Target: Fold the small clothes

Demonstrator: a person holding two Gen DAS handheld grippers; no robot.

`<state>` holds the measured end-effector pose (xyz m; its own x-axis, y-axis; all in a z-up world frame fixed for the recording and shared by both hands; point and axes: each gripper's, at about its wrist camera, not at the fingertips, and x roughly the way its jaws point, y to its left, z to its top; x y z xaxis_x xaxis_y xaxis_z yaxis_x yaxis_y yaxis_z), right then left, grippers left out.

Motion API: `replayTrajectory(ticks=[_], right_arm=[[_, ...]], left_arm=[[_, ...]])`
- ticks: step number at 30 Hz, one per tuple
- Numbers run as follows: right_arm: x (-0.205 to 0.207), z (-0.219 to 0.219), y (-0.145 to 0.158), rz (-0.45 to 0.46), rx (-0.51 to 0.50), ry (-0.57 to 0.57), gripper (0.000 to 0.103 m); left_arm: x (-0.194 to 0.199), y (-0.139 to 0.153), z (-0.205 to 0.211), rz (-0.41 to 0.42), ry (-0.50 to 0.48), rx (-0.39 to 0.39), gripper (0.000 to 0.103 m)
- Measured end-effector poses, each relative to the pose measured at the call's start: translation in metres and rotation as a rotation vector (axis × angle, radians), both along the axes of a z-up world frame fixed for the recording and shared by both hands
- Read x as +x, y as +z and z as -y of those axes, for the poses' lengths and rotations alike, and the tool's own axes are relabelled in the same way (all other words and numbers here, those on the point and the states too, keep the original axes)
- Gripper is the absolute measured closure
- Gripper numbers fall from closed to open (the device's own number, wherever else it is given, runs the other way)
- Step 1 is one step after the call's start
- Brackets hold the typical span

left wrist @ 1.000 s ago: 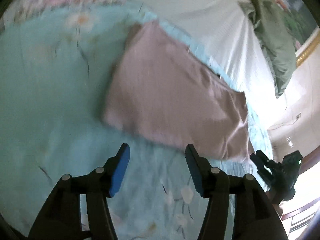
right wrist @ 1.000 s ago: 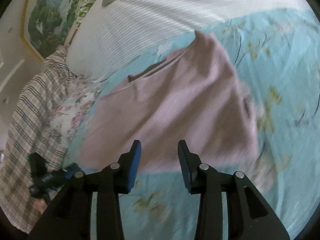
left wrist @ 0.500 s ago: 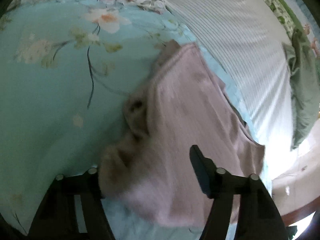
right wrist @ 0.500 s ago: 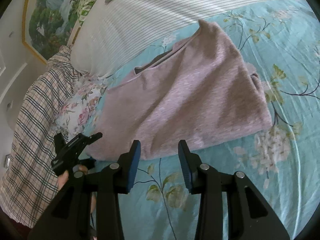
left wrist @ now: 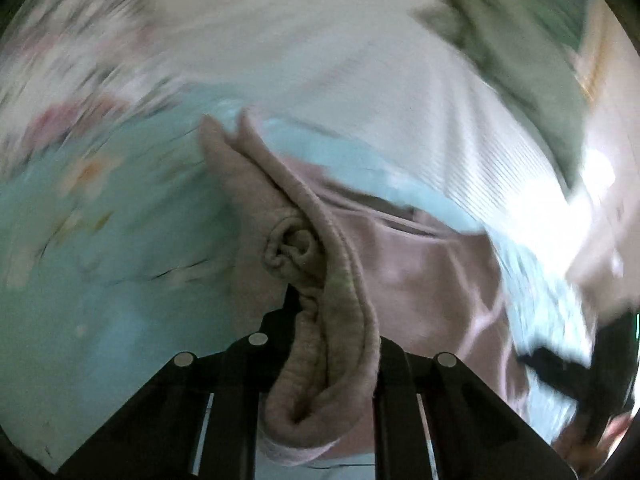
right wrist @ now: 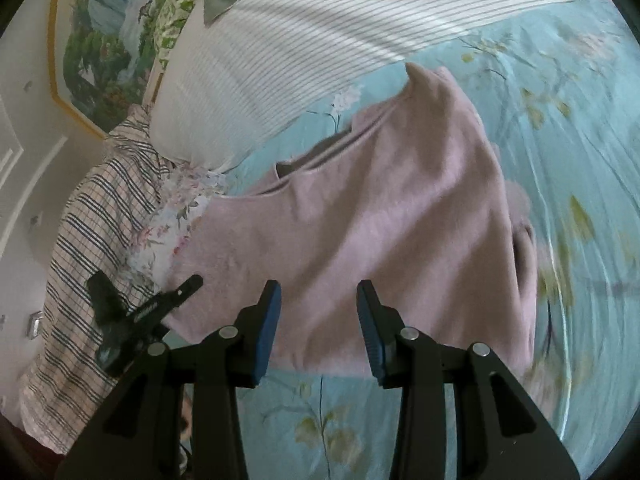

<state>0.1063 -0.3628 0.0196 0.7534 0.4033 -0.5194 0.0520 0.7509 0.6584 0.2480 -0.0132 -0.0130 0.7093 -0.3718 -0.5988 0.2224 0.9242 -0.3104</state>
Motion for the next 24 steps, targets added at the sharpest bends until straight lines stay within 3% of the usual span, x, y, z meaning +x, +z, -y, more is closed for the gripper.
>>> replayTrajectory(ticks=[3,4,6,8,11,19,20,21,23,24], right_arm=[[0.027,0.009,0.002,-0.009,0.034,0.034,0.06],[0.039,0.01,0.001,-0.016,0.058,0.059,0.055],[0.063,0.009,-0.002,-0.029,0.091,0.094,0.028],[0.082,0.005,-0.004,-0.036,0.103,0.134,0.024],[0.117,-0.008,-0.012,-0.083,0.087,0.197,0.023],[0.192,-0.058,-0.032,-0.122,0.055,0.322,0.023],[0.199,-0.061,-0.033,-0.119,0.061,0.322,0.028],[0.206,-0.062,-0.032,-0.109,0.069,0.32,0.051],[0.216,-0.064,-0.027,-0.096,0.059,0.32,0.087],[0.216,-0.063,-0.022,-0.087,0.05,0.315,0.087]], left_arm=[[-0.012,0.0,0.051,0.06,-0.082,0.122,0.09],[-0.015,-0.006,0.066,0.069,-0.095,0.163,0.09],[-0.016,-0.023,0.09,0.065,-0.118,0.247,0.09],[-0.019,-0.036,0.1,0.058,-0.132,0.29,0.09],[-0.017,-0.048,0.104,0.04,-0.15,0.302,0.091],[-0.017,-0.042,0.096,0.039,-0.168,0.278,0.091],[-0.017,-0.04,0.098,0.039,-0.171,0.283,0.091],[-0.017,-0.038,0.1,0.04,-0.176,0.289,0.091],[-0.02,-0.031,0.102,0.054,-0.183,0.3,0.091],[-0.023,-0.026,0.103,0.06,-0.186,0.299,0.091]])
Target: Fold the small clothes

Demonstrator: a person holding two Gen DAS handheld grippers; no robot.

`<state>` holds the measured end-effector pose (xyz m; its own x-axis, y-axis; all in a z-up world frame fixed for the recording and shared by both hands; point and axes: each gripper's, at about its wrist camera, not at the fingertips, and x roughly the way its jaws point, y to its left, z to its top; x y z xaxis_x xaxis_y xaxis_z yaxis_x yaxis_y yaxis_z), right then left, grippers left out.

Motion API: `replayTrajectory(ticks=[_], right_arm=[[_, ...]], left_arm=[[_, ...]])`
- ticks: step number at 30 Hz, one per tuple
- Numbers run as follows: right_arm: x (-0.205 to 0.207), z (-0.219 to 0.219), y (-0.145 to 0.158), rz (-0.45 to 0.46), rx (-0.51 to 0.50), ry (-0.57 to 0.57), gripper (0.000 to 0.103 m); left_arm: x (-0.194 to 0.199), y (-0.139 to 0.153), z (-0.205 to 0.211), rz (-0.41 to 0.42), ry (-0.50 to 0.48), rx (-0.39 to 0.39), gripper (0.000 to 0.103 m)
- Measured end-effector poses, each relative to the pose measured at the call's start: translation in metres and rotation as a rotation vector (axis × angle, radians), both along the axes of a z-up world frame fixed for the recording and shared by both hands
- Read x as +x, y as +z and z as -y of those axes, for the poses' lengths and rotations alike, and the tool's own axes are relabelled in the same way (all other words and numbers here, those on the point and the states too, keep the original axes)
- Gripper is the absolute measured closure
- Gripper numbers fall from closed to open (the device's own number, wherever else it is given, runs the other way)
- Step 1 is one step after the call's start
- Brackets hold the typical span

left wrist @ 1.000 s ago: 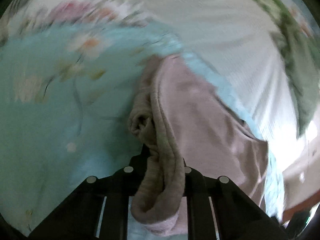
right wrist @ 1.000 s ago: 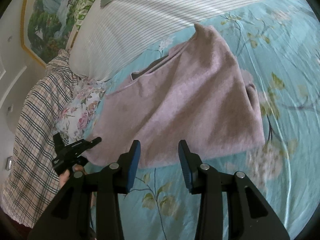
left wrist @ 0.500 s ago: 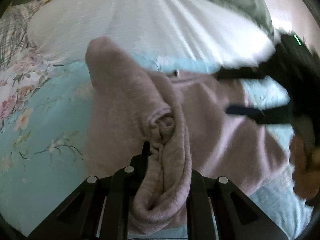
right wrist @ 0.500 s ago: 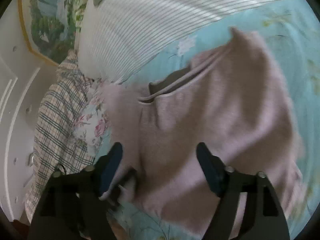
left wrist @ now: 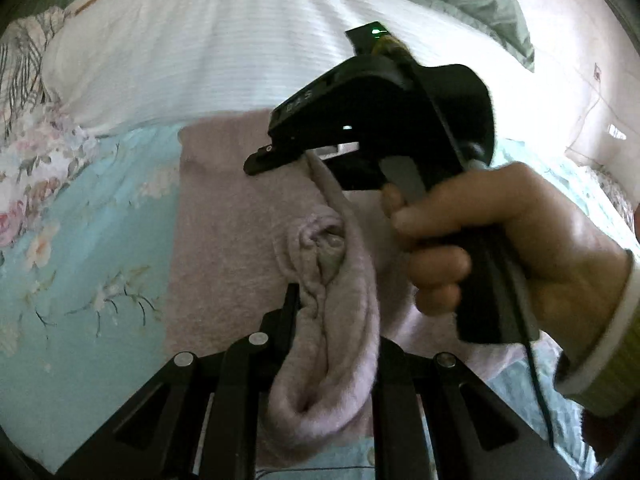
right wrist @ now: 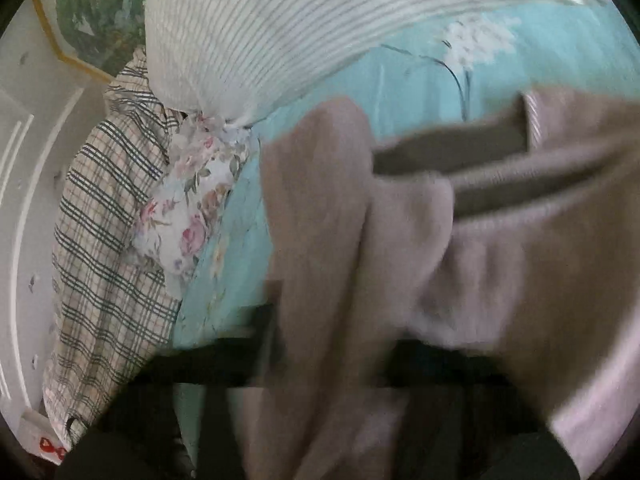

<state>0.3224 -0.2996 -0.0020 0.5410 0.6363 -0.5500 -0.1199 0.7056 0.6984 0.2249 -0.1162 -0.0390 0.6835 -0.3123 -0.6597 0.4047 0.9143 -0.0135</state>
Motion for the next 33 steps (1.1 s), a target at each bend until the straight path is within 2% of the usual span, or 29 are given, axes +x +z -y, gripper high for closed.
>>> replayTrajectory(ticks=[4,8,12,16,20,23,25,26,28,29,30,31,32,33], right_arm=[[-0.024,0.023,0.044,0.13,-0.057,-0.01,0.088],[-0.048,0.07,0.066,0.174,-0.136,-0.058,0.088],[-0.066,0.112,0.046,0.108,-0.199,-0.121,0.088],[-0.075,0.139,0.024,0.064,-0.204,-0.159,0.088],[-0.08,0.149,0.024,0.096,-0.207,-0.189,0.088],[-0.075,0.147,0.015,0.079,-0.291,-0.206,0.088],[-0.073,0.148,0.007,0.055,-0.297,-0.218,0.088],[-0.076,0.153,0.004,0.05,-0.28,-0.228,0.083],[-0.086,0.159,0.006,0.054,-0.25,-0.26,0.077],[-0.091,0.16,0.008,0.061,-0.256,-0.277,0.071],[-0.098,0.161,0.01,0.067,-0.272,-0.3,0.057],[-0.108,0.162,0.013,0.07,-0.292,-0.333,0.045],[-0.116,0.164,0.015,0.073,-0.299,-0.358,0.018],[-0.125,0.165,0.016,0.084,-0.292,-0.376,0.003]], left_arm=[[-0.007,0.028,0.009,-0.004,-0.065,-0.089,0.09],[-0.018,0.037,0.044,-0.031,-0.153,-0.149,0.09],[-0.021,0.02,0.085,-0.093,-0.21,-0.16,0.09],[-0.02,0.007,0.102,-0.15,-0.231,-0.165,0.09],[-0.02,0.006,0.113,-0.137,-0.251,-0.158,0.09],[-0.01,-0.004,0.119,-0.178,-0.259,-0.149,0.089],[-0.003,-0.014,0.121,-0.22,-0.268,-0.135,0.086],[-0.002,-0.016,0.117,-0.239,-0.274,-0.148,0.083],[-0.003,-0.016,0.105,-0.267,-0.294,-0.186,0.058],[-0.005,-0.015,0.098,-0.275,-0.296,-0.2,0.052],[-0.009,-0.011,0.086,-0.271,-0.298,-0.212,0.045],[-0.013,-0.008,0.078,-0.266,-0.303,-0.218,0.044],[-0.017,-0.004,0.071,-0.265,-0.308,-0.224,0.042],[-0.021,0.001,0.056,-0.264,-0.312,-0.241,0.036]])
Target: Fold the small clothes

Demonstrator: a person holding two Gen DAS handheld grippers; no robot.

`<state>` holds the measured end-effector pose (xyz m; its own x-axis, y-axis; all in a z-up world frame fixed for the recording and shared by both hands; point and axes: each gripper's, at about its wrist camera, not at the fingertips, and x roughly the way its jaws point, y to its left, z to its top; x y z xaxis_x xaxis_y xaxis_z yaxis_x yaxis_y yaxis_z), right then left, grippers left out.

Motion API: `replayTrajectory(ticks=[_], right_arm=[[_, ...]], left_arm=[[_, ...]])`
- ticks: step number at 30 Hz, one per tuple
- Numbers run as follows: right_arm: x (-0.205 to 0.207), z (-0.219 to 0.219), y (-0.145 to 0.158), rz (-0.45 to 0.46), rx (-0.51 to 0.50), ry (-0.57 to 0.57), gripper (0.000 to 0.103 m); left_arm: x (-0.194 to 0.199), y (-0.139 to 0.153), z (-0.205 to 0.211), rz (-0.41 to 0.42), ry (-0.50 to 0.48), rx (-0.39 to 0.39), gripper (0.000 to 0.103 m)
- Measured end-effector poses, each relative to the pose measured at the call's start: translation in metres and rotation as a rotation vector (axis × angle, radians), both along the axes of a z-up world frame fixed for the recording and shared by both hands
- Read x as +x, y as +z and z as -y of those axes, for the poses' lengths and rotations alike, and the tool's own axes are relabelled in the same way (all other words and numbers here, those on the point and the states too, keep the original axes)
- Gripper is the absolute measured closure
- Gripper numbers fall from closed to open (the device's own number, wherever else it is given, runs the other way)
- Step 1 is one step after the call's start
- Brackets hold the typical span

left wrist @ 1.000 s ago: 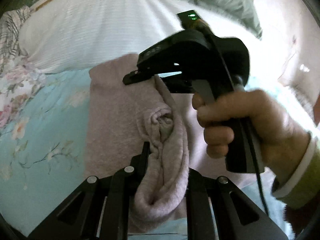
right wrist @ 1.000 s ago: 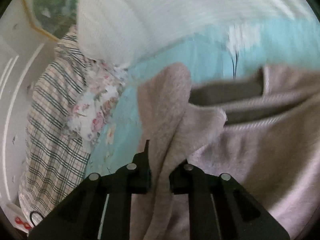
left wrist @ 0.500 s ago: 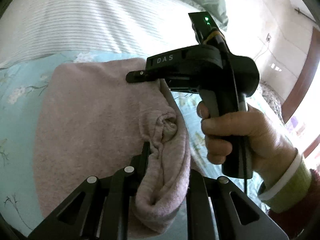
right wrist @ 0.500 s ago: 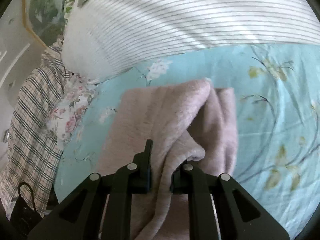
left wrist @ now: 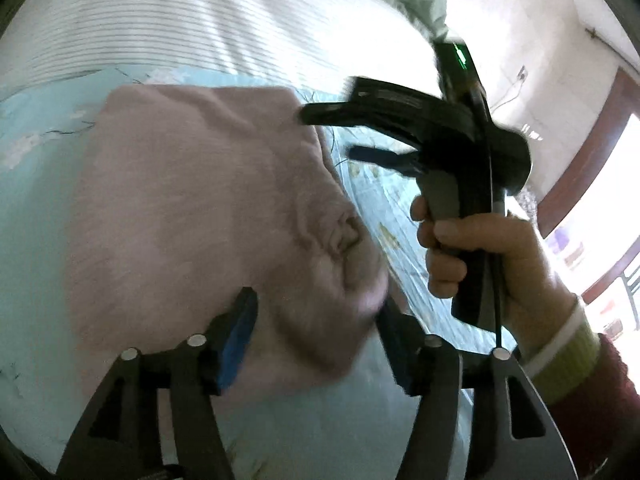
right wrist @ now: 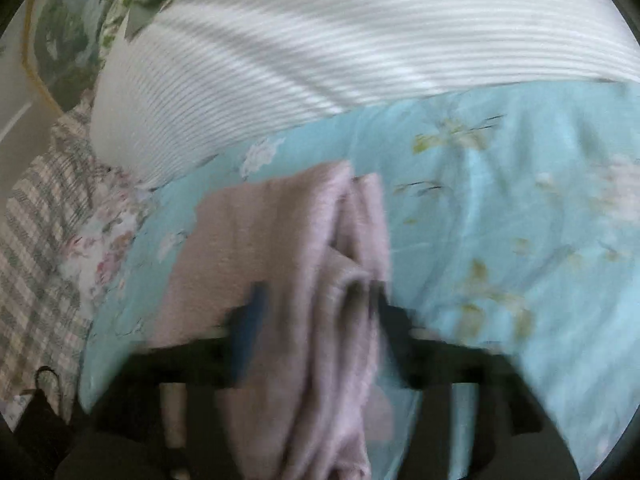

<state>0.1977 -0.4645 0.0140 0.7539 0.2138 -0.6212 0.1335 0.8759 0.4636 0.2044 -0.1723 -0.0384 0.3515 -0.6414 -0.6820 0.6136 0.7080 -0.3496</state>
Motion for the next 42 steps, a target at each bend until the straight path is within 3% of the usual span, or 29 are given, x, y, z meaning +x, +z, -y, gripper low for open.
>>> replayTrajectory(ticks=[3,5,11,15,19,26,27,28,29,30,32,36,42], right_arm=[[-0.02,-0.001,-0.004,0.008,0.072,0.016,0.003],[-0.027,-0.005,-0.01,-0.019,0.108,0.038,0.003],[-0.033,-0.02,-0.026,-0.064,0.126,0.092,0.003],[-0.029,-0.02,-0.03,-0.065,0.16,0.093,0.003],[-0.02,-0.019,-0.036,-0.083,0.164,0.097,0.003],[-0.006,-0.022,-0.044,-0.093,0.189,0.119,0.004],[-0.004,-0.022,-0.045,-0.096,0.195,0.121,0.009],[-0.001,-0.023,-0.047,-0.102,0.201,0.12,0.015],[0.001,-0.024,-0.05,-0.118,0.208,0.114,0.037],[0.003,-0.025,-0.053,-0.141,0.216,0.103,0.052],[0.0,-0.028,-0.051,-0.139,0.232,0.093,0.061],[-0.017,-0.047,-0.033,-0.083,0.278,0.122,0.07],[-0.044,-0.131,-0.026,-0.034,0.333,0.257,0.07]], left_arm=[[-0.002,0.01,-0.034,0.025,0.047,-0.005,0.022],[0.01,0.011,-0.061,0.031,0.109,0.01,0.02],[0.088,-0.015,-0.117,-0.154,0.238,-0.031,0.02],[0.127,-0.034,-0.114,-0.23,0.218,-0.054,0.02],[0.139,-0.045,-0.104,-0.269,0.19,-0.082,0.02],[0.158,-0.055,-0.076,-0.284,0.167,-0.113,0.02],[0.161,-0.056,-0.07,-0.29,0.155,-0.123,0.026],[0.165,-0.059,-0.065,-0.298,0.143,-0.135,0.045],[0.166,-0.062,-0.062,-0.312,0.141,-0.137,0.049],[0.168,-0.063,-0.061,-0.319,0.143,-0.141,0.055],[0.163,-0.057,-0.062,-0.296,0.146,-0.156,0.064],[0.135,-0.029,-0.081,-0.225,0.119,-0.154,0.068],[0.069,0.008,-0.168,-0.119,0.157,-0.109,0.068]])
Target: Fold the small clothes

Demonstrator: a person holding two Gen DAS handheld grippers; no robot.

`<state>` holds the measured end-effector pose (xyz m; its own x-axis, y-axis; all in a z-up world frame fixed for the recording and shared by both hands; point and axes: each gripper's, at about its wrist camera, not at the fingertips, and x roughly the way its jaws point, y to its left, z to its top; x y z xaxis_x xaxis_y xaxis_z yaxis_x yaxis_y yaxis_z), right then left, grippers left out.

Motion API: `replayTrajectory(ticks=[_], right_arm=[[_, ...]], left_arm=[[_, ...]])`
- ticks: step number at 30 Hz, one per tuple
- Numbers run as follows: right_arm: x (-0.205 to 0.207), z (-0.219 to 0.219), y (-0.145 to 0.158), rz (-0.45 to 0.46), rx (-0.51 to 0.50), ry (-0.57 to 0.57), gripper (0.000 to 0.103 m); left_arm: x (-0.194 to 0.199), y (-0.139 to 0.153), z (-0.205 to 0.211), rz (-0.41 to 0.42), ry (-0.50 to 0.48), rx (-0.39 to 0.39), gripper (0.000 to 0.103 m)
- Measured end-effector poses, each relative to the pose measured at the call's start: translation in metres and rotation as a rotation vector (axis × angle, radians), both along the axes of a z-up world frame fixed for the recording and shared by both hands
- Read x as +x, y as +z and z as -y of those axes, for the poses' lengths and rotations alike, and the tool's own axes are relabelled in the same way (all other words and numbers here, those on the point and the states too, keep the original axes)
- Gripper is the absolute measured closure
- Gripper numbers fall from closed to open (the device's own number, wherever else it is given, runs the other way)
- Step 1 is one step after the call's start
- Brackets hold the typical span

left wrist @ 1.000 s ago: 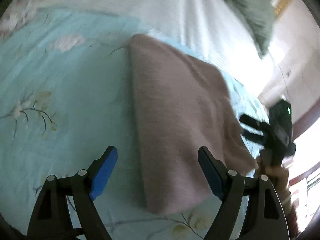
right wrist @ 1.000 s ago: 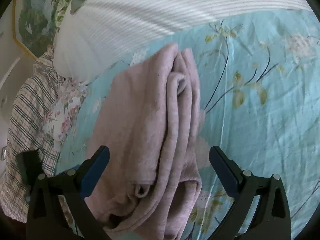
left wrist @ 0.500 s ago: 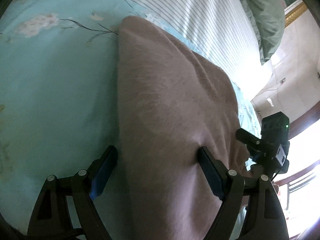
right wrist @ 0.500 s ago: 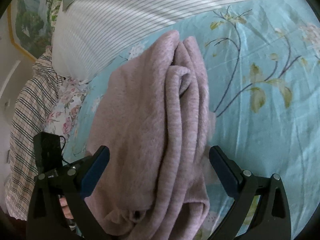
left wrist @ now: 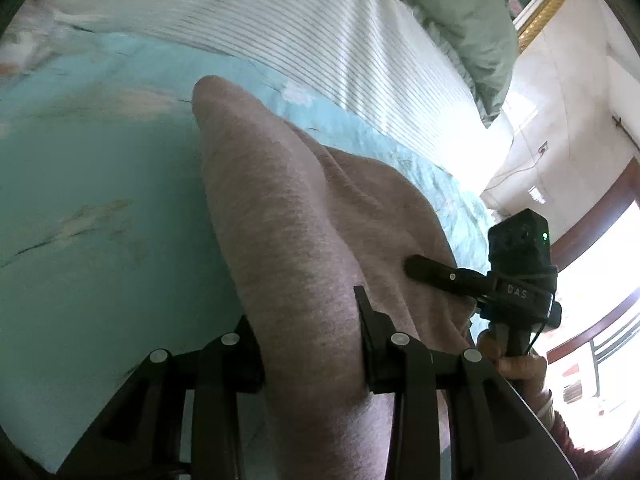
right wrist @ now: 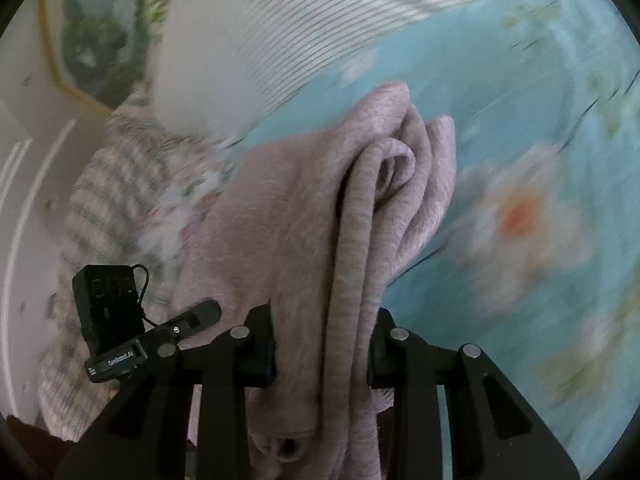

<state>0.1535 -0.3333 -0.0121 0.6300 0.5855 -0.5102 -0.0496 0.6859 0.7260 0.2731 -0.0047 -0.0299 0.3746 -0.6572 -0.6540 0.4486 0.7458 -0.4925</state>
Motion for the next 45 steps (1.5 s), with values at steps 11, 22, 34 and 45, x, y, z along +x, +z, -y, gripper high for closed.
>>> replayTrajectory(ticks=[11,22,34,45], right_arm=[[-0.005,-0.129,-0.033,-0.019,-0.031,0.13,0.069],[-0.041,-0.115,-0.005,-0.007,-0.196,-0.026,0.041],[-0.017,-0.146,0.008,0.0,-0.328,0.046,0.064],[-0.016,-0.111,0.016,0.037,-0.214,-0.009,0.086]], left_arm=[[-0.066,-0.03,-0.108,0.004,0.167,0.169,0.06],[-0.091,-0.026,-0.139,0.057,0.297,0.209,0.036],[-0.135,-0.003,-0.137,0.15,0.193,0.103,0.046],[-0.132,-0.014,-0.086,0.131,0.03,0.096,0.051]])
